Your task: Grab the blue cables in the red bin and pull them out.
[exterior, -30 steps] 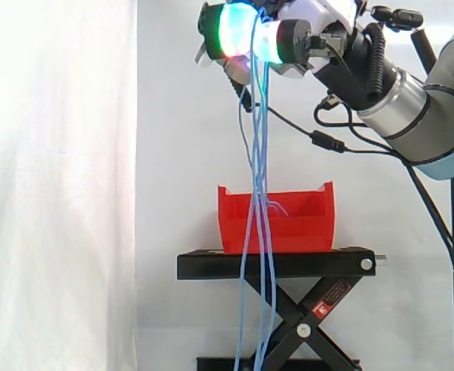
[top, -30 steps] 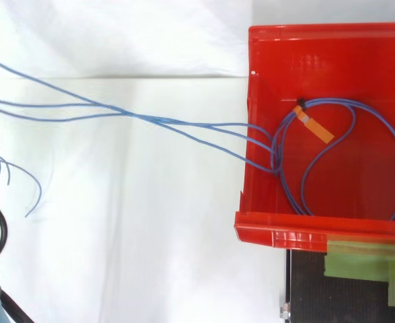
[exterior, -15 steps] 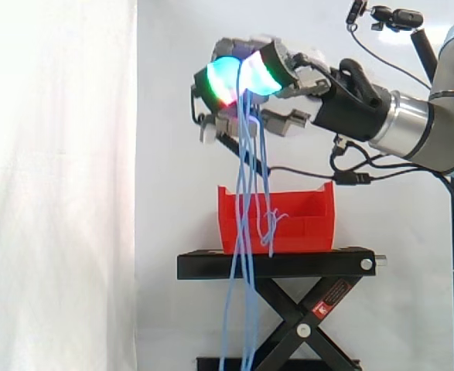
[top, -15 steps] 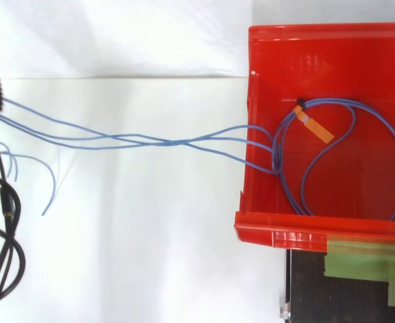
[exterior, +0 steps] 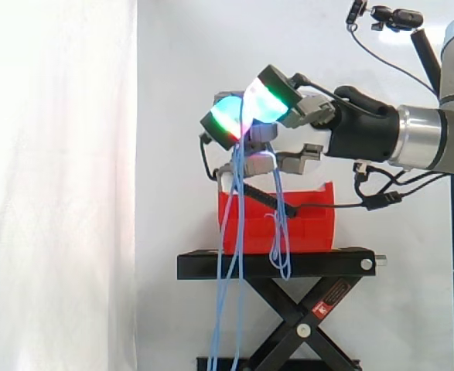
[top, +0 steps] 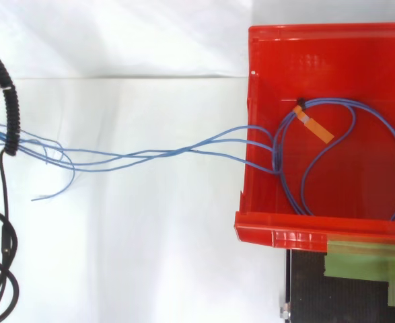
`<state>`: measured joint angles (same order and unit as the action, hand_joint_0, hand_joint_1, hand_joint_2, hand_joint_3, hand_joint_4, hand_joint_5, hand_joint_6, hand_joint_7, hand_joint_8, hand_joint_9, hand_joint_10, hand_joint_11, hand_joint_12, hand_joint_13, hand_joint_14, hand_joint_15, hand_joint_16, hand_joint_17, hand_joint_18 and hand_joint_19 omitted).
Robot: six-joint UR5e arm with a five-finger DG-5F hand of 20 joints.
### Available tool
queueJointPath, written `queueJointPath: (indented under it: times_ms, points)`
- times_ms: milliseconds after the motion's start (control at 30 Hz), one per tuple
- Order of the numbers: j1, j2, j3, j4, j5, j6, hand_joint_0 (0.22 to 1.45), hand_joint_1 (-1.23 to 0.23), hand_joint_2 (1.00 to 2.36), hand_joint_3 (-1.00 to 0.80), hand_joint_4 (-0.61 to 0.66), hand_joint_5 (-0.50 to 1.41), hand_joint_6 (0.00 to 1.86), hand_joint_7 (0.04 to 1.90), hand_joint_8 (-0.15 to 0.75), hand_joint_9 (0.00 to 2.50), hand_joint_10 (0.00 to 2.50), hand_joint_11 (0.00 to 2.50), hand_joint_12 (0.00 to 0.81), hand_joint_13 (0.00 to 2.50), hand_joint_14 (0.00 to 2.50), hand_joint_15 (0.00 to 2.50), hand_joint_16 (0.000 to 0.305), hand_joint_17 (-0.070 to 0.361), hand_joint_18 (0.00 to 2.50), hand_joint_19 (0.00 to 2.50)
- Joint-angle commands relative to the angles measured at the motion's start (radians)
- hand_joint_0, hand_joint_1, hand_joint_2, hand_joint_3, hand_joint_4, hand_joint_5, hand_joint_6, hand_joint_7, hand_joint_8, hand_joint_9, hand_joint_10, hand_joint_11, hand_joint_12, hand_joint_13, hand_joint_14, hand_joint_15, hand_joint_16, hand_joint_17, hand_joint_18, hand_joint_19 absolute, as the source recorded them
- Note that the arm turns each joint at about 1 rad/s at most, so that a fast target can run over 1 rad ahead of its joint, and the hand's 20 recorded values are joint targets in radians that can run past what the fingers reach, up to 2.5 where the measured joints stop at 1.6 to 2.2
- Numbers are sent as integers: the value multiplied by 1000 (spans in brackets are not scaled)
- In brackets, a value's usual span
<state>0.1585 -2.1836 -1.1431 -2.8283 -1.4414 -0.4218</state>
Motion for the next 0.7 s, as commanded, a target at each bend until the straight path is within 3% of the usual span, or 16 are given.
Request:
queueJointPath:
  times_ms: [0,133,367,433,467,667]
  points:
    - [3,-1,0,-63,21,68,958,-965,1012,-685,-96,368,1540,347,219,516,2500,1093,314,1249,13,1420,48,109,763,719]
    - [10,-1,0,-140,53,142,954,-969,1011,-667,-101,379,1533,354,212,516,2500,1103,311,1248,13,1419,49,109,759,719]
    - [21,-1,-1,-211,96,235,949,-974,1011,-643,-107,396,1526,368,214,521,2500,1099,314,1246,14,1416,49,110,758,722]
    - [27,-1,-1,-247,111,275,948,-974,1011,-645,-99,397,1525,368,216,524,2500,1112,315,1246,13,1423,49,110,758,722]
    - [36,-1,0,-315,139,334,949,-973,1011,-662,-91,396,1523,369,215,525,2500,1107,316,1243,13,1426,49,109,756,729]
    - [39,-1,-1,-329,150,358,933,-948,1010,-705,-53,379,1517,378,214,525,2500,1102,314,1246,13,1418,49,110,754,731]
